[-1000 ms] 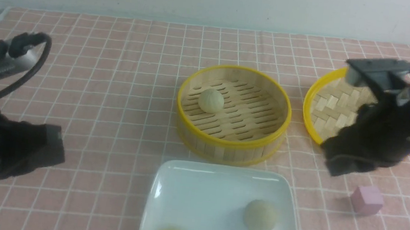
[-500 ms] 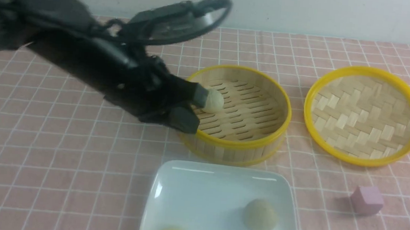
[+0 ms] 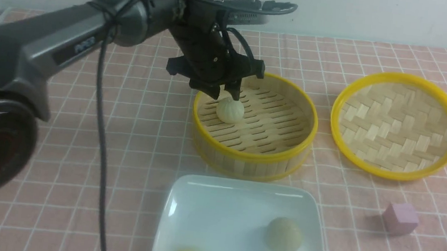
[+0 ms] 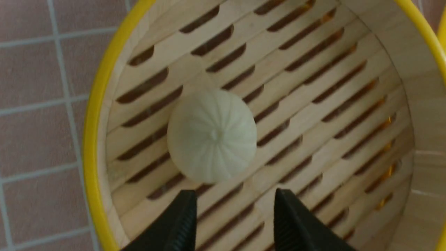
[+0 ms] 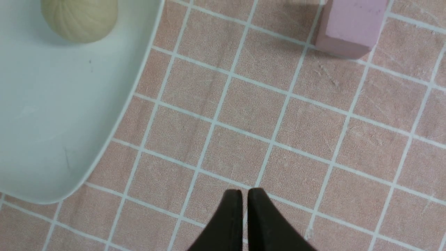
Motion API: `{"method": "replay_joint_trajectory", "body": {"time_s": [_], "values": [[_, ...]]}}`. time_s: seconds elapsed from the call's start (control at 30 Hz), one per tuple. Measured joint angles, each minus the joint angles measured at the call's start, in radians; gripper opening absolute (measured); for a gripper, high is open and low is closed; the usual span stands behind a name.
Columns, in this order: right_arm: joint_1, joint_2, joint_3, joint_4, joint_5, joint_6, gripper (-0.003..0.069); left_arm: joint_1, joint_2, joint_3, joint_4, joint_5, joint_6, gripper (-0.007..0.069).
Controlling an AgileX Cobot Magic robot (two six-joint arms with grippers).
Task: Put the steamed buns into the plate on the pink tablecloth.
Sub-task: 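Reach into the bamboo steamer and grasp a bun with the left gripper, then carry the bun from the bamboo steamer to the plate with the left gripper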
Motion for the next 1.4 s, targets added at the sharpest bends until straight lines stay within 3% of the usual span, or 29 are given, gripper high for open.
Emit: {"method": "replay_joint_trajectory", "body": {"time_s": [0.17,0.23,0.33,0.43,0.7,0.93,1.0,1.13,1.3,1.4], "values": [[0.0,0.0,0.0,0.002,-0.02,0.0,0.0009,0.0,0.102,-0.082,0.047,-0.026,-0.015,0.0351],[0.0,0.0,0.0,0.014,-0.024,0.0,0.0009,0.0,0.135,-0.084,0.054,-0.031,-0.039,0.0293],[0.0,0.0,0.0,0.043,-0.03,0.0,0.0009,0.0,0.15,-0.087,0.048,-0.027,-0.059,0.0106],[0.0,0.0,0.0,0.05,-0.033,0.0,0.0009,0.0,0.112,-0.091,0.023,0.027,-0.03,0.003],[0.0,0.0,0.0,0.052,-0.033,0.0,0.0014,-0.002,-0.168,-0.076,0.029,0.302,0.139,0.0027],[0.0,-0.001,0.0,0.053,-0.033,0.0,0.0022,-0.036,-0.416,0.245,-0.027,0.336,0.159,0.0027],[0.0,-0.001,0.0,0.053,-0.033,0.0,0.0027,-0.092,-0.43,0.45,-0.083,0.233,0.16,0.0029],[0.0,-0.002,0.0,0.053,-0.034,0.0,0.0031,-0.153,-0.414,0.657,-0.155,0.071,0.16,0.0034],[0.0,-0.009,0.0,0.053,-0.032,0.0,0.0038,-0.161,-0.372,0.773,-0.205,-0.121,0.15,0.0063],[0.0,-0.05,-0.006,0.053,0.014,0.0,0.0041,-0.161,-0.342,0.785,-0.21,-0.187,0.133,0.012]]}}
